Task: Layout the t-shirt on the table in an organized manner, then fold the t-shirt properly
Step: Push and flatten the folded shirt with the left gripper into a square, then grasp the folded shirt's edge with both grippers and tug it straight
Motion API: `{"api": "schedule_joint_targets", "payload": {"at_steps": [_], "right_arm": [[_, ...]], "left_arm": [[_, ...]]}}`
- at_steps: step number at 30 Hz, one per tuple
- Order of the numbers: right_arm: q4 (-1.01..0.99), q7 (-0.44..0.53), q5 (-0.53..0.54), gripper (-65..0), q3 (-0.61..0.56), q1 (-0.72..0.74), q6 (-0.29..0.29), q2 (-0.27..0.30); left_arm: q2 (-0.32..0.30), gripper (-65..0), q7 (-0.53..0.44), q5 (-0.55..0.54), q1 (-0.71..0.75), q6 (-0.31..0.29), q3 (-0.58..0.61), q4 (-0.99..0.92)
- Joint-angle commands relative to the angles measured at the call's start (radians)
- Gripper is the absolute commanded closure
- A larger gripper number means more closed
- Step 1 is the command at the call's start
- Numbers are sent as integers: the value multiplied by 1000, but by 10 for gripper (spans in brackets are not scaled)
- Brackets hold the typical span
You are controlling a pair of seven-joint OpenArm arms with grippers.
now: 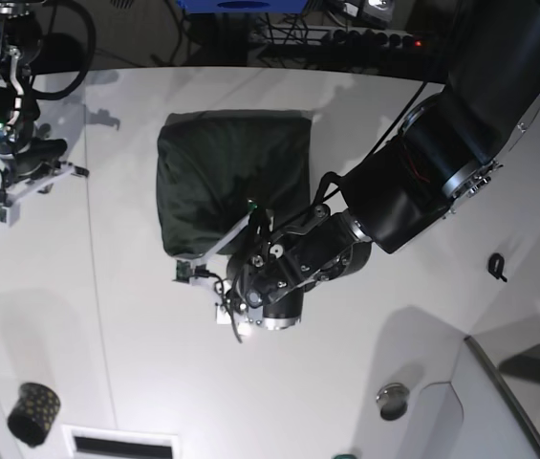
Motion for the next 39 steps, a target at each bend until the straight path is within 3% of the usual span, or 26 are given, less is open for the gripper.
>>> {"api": "schedule_joint_targets", "payload": {"at_steps": [1,12,20,22,25,26,28,30,31,35,39], "right_arm": [[17,16,1,-5,1,8,5,12],[23,16,1,-6,8,10,5,16],[25,13,1,-6,1,2,7,16],[25,13,1,-6,0,-7,7,16],[42,14,1,-6,0,-22,7,16],[49,16,1,-5,6,-33,7,16],[72,30,1,-5,11,-55,12,21],[106,79,1,-5,26,-95,67,55],[120,108,1,-5,35,-113,108,53],[157,235,1,-3,89,-207,325,53],[161,329,-1,-3,106,-306,506,53]], "left_arm": [[-9,-505,-4,-4,-35,2,-10,45],[-127,-504,243,-5,71,2,-10,401],[-150,-502,264,-4,151,2,-16,468],[-150,-502,266,-4,163,2,-82,514],[-150,-481,318,-4,215,2,-280,620],[-150,-439,324,-4,237,2,-357,655],[-150,-288,328,-4,303,2,-519,729],[-152,-58,327,-4,396,2,-693,795],[-156,0,325,-2,442,2,-768,829],[-165,0,301,-4,669,2,-1073,956],[-191,0,80,-13,933,2,-1236,982]]}}
